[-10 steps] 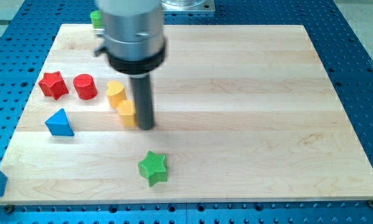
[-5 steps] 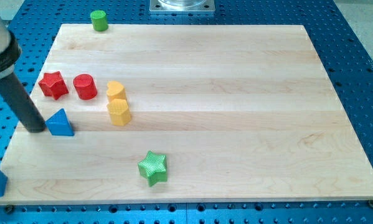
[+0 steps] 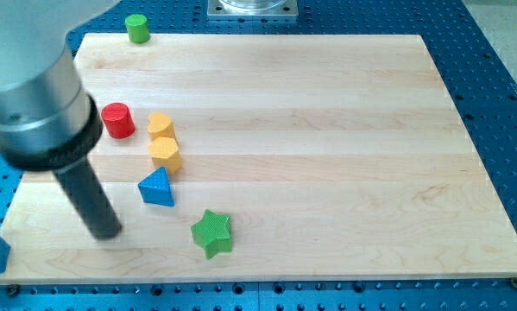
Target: Move blue blocks in between hexagon and green star
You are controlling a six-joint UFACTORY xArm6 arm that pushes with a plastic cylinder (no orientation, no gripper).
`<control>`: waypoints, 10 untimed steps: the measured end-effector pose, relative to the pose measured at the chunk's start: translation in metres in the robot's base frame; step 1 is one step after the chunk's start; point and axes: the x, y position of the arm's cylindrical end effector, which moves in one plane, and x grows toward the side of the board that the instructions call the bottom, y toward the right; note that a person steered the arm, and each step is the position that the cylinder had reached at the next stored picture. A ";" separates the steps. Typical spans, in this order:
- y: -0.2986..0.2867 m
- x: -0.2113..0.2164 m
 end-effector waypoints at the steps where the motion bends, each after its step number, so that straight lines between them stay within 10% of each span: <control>1: 0.035 -0.027; 3: 0.062 -0.051; 6: -0.128 -0.045; 10: -0.131 -0.039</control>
